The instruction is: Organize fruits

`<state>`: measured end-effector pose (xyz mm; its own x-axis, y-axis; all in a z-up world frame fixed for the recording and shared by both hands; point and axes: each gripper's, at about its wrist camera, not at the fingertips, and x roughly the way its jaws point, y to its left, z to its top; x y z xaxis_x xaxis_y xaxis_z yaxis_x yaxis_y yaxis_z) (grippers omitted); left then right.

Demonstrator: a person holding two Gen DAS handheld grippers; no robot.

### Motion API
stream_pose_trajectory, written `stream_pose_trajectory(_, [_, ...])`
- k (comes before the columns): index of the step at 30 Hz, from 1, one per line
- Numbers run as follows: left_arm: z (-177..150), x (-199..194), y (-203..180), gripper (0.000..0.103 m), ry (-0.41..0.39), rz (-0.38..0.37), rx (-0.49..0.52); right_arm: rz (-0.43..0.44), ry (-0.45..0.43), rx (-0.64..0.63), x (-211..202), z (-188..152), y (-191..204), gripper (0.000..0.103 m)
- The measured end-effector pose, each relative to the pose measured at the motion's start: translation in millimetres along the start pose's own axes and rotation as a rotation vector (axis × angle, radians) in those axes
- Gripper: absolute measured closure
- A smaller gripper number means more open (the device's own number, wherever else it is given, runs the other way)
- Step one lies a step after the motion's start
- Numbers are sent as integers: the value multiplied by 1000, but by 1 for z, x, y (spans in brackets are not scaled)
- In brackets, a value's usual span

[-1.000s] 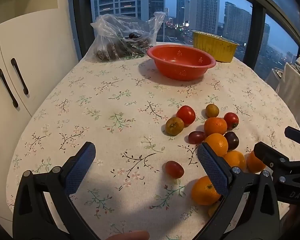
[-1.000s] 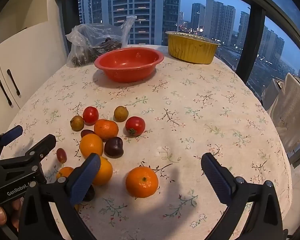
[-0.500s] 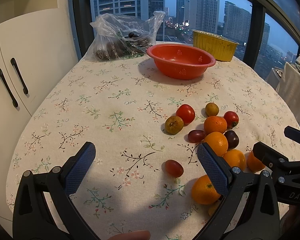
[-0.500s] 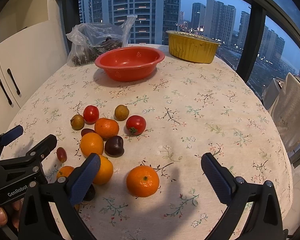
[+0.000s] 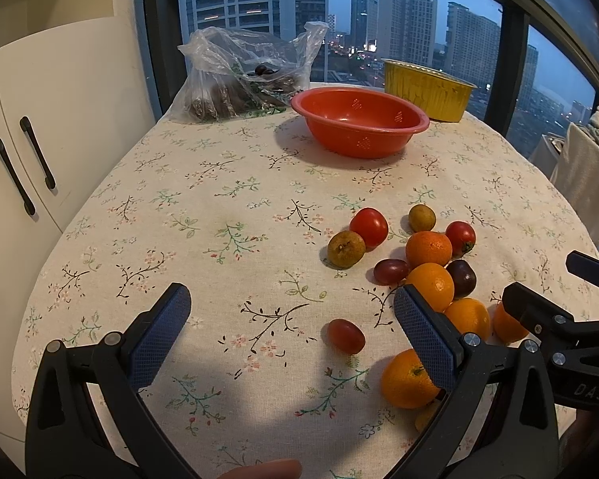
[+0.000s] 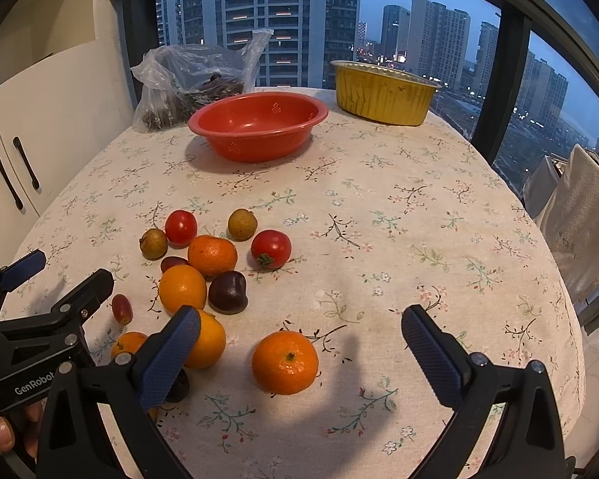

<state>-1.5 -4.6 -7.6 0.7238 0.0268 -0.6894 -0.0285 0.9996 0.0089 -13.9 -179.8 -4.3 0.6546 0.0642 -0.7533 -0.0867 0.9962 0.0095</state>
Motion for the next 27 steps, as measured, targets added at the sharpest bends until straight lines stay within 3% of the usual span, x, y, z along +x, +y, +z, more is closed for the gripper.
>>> stream_pose_trajectory(27, [-3, 2, -6, 0, 5, 1, 4, 0, 5, 1, 2, -1, 1, 0])
